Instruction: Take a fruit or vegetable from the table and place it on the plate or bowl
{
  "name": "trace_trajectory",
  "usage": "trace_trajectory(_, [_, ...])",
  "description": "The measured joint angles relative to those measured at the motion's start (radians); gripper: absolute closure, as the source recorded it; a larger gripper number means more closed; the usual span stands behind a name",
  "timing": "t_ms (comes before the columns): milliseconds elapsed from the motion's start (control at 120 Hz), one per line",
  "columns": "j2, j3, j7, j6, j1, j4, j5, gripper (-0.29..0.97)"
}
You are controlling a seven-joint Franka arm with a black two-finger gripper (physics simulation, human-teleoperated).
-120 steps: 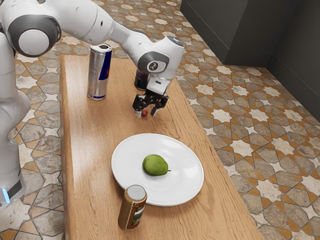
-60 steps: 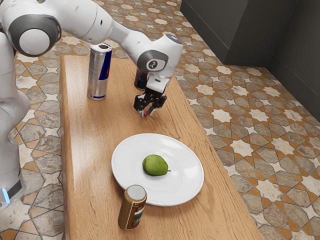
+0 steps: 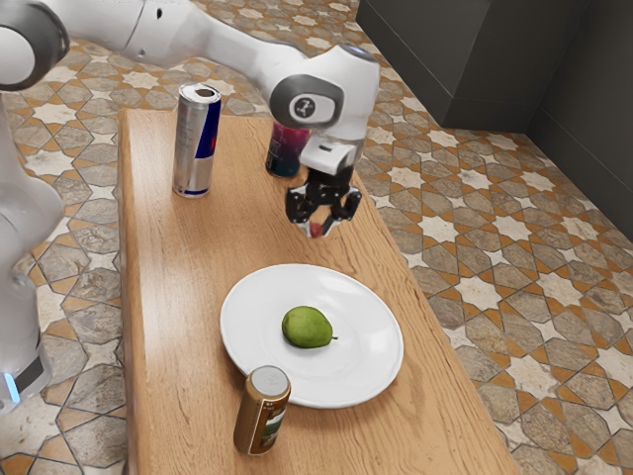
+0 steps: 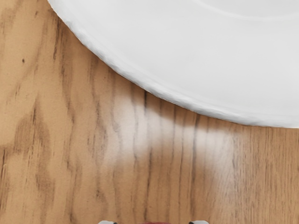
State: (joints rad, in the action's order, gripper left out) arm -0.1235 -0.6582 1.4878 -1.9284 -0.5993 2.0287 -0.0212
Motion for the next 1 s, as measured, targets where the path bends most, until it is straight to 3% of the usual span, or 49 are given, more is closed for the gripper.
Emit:
trace_trajectory(158, [-0.009,0.102,-0.011,0.019,-0.054,0.001,0.002,0.53])
trace_trajectory(492, [-0.014,0.111,-0.041,0.032,-0.167,0.003,0.004,0.53])
trace_trajectory(717, [-0.015,0.112,-0.062,0.035,-0.181,0.003,0.005,0.53])
trace_trajectory(850, [-0.015,0.125,-0.080,0.049,-0.204,-0.002,0.037,0.22])
trace_trajectory(1000, [-0.008,0.123,-0.100,0.084,-0.204,-0.080,0.071,0.08])
